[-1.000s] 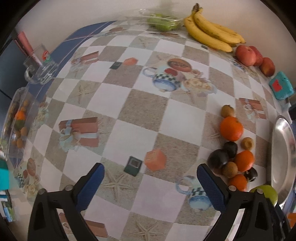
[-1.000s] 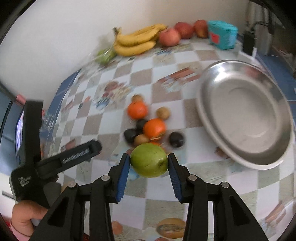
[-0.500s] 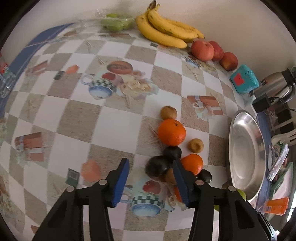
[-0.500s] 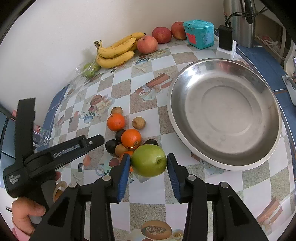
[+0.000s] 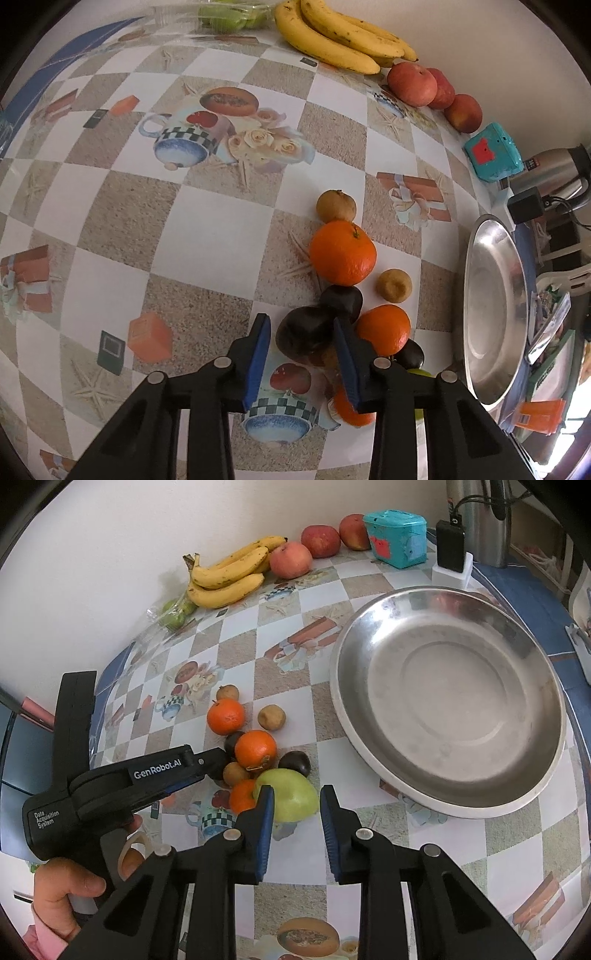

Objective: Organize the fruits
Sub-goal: 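Grasp the dark plum with the left tool while the right tool holds the pear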

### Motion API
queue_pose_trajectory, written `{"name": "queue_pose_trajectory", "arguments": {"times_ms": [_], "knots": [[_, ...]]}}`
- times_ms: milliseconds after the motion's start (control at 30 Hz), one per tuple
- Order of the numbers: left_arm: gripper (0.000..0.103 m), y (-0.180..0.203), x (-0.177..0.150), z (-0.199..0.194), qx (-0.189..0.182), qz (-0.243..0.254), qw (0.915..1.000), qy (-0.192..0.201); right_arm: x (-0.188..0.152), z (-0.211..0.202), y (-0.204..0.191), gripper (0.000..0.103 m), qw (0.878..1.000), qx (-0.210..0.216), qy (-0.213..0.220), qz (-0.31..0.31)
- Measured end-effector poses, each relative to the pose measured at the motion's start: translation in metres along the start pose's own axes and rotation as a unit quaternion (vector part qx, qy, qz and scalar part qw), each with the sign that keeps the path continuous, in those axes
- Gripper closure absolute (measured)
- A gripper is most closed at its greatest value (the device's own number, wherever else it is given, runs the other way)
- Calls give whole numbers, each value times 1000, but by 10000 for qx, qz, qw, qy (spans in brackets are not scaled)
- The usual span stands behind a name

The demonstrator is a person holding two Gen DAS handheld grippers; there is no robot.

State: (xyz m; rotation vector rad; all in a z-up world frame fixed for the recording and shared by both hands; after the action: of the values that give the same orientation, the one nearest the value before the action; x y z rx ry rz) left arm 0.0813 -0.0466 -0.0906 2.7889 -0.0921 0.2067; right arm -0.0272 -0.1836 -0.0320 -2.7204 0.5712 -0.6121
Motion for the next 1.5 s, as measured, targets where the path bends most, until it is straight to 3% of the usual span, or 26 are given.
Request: {"name": "queue_pose_trajectory", "arguments": {"times_ms": [67,267,367,767,833,867,1067,1500], "knots": [[73,0,0,-1,-105,-46,9999,-28,0,0,1,77,10000,29,-5,37],[75,2,-1,-2,-159,-77,9998,-40,1,5,6,75,9998,78,-80,184],[75,0,-2,-3,-215,-175,9996,-69,0,9,7,66,9993,157,-154,289],[75,-21,2,-22,-24,-571,9983,150,1,29,1,64,9961,565,-382,556],[75,-24,3,-25,-47,-623,9979,175,1,33,1,52,9951,625,-428,632],[75,-24,3,-26,-46,-633,9978,186,0,34,1,50,9948,635,-449,663],[75,-24,2,-28,-56,-633,9978,203,-5,47,1,49,9925,664,-646,795],[75,-25,1,-28,-14,-641,9978,196,-6,46,2,50,9915,722,-582,914]]}}
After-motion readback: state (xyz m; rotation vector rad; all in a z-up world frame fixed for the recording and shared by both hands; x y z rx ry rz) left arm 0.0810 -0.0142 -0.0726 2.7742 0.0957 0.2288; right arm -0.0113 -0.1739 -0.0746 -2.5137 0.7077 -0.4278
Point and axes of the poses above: each gripper's, at about its wrist camera, not at the fingertips, and z roughly the way its jaws point, y to its right, x to its top, the point moved 6 cm from there along z, roughly the way its jaws point, and after that the axes turned 4 degrees about -z, right-handed, at the moved point
